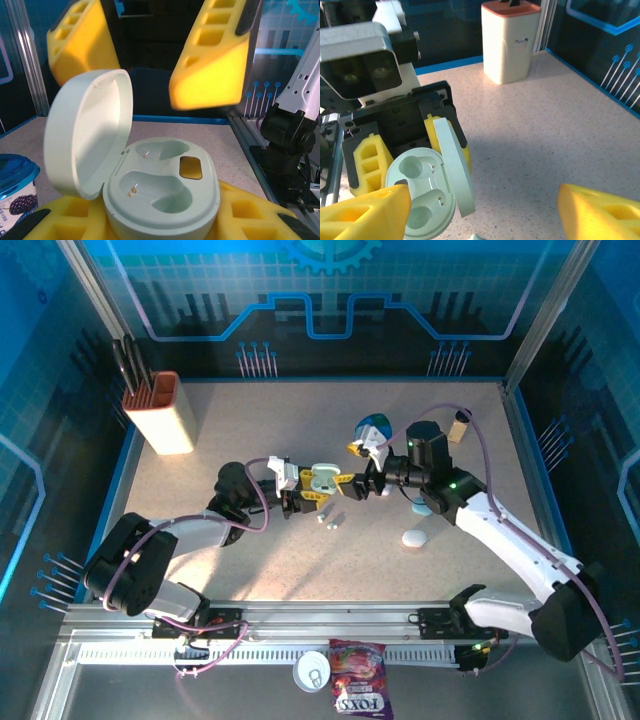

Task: Insert wireless bluetooth earbuds into charging case

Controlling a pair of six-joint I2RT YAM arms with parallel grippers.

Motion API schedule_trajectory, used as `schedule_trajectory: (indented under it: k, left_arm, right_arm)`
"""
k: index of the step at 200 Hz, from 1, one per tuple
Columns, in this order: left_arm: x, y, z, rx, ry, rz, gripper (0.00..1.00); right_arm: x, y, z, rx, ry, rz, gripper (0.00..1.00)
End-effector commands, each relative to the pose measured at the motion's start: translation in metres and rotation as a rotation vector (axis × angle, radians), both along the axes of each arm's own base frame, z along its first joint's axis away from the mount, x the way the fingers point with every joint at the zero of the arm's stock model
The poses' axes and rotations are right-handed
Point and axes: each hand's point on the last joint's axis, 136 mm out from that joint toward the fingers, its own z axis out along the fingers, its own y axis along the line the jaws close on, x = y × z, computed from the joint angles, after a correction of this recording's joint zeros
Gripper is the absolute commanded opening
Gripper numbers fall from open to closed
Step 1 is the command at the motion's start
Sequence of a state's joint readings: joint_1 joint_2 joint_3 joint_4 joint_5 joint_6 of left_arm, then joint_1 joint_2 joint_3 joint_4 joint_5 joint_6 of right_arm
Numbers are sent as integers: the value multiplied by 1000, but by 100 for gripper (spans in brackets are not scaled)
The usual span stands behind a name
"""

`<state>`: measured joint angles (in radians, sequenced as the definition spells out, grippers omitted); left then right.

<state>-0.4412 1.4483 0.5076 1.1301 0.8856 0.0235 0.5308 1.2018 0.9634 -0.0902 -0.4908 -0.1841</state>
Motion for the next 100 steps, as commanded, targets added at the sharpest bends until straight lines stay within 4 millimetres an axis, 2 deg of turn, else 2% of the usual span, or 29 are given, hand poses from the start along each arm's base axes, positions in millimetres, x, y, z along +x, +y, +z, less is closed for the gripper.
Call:
schedule_trajectory:
  k: [1, 32, 78, 100]
  left_arm:
    - [-10, 3, 13, -22, -35, -33, 33]
    - [-12, 5, 10, -10, -32, -31, 34]
    - [-11, 4, 5, -2, -25, -30, 34]
    - [-10, 5, 5, -1, -24, -25, 34]
  right_arm:
    - [0, 16, 6, -1, -28, 72, 69]
    - [2, 24, 7, 30, -7, 103, 47]
    - [-4, 28, 5, 48, 24, 151, 24]
    - [-5, 28, 5, 51, 25, 151, 5]
